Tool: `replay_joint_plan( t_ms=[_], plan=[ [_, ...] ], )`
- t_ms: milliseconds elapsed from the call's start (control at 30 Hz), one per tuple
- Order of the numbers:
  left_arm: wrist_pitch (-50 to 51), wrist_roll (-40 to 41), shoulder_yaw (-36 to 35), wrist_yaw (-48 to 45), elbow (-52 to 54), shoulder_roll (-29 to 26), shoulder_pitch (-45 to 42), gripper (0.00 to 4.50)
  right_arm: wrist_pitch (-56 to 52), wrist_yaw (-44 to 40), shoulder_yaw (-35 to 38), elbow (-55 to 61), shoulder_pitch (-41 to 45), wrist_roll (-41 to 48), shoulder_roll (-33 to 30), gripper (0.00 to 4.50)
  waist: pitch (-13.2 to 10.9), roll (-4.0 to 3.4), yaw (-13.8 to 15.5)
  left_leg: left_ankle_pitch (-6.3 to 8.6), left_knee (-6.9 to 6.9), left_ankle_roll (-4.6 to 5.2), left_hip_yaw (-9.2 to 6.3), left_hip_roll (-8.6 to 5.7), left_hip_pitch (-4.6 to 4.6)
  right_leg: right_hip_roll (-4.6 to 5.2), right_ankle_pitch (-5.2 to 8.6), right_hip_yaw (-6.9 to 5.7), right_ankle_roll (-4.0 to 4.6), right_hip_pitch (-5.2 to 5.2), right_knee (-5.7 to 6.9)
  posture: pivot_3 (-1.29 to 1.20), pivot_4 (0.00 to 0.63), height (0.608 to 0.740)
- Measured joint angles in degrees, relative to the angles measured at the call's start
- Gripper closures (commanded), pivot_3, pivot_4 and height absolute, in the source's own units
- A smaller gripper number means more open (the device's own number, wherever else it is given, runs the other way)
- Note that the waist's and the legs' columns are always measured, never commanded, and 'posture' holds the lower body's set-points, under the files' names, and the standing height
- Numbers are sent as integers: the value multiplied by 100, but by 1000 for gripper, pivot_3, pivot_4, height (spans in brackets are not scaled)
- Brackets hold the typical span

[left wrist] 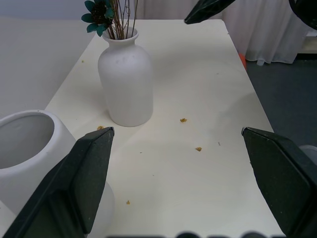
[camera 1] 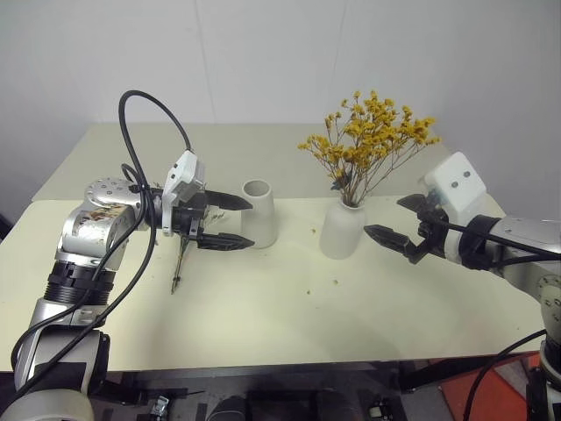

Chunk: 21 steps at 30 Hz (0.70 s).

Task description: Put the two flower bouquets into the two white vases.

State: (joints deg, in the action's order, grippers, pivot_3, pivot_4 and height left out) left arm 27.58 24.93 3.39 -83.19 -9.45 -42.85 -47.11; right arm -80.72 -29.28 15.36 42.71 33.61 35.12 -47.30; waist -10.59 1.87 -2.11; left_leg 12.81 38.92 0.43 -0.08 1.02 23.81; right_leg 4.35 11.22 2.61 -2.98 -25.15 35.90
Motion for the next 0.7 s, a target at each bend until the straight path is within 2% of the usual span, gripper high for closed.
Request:
replay_joint_plan(
  t_ms=[200,333,433,533,633,700],
  plan=[
    [49,63,-185,346,-9,98,-16,0,-39,-609,1117,429,-253,969,22,27,1,2,48,0,0,0,-1,1,3,1,-1,-1,0,2,-6,0,150,740],
    [267,214,-498,972,106,166,-40,0,213,-808,1183,516,-361,1457,55,27,0,2,50,0,2,0,0,2,-3,0,0,0,-2,6,-2,0,150,740],
    [395,80,-648,1698,332,140,-44,0,339,-793,913,465,-255,1606,-19,27,0,2,46,0,1,0,0,2,-5,0,0,0,-2,7,-3,0,150,740],
    [1131,44,-796,2273,577,-215,-84,0,374,-789,545,139,120,1820,-25,27,-1,3,-8,0,0,0,0,2,-4,-1,0,1,-2,4,-1,0,150,740],
    [2417,218,-797,2464,830,-852,-325,0,363,-815,59,-196,589,1970,-152,27,-3,5,-36,0,-3,0,-1,2,-2,-1,2,0,-3,-1,0,0,150,740],
    [3359,223,-535,2562,995,-1333,-582,0,312,-822,-291,-424,936,2033,-192,27,-3,5,-36,0,-4,0,-1,2,-4,-1,4,0,-4,0,-1,0,150,740]
  ],
)
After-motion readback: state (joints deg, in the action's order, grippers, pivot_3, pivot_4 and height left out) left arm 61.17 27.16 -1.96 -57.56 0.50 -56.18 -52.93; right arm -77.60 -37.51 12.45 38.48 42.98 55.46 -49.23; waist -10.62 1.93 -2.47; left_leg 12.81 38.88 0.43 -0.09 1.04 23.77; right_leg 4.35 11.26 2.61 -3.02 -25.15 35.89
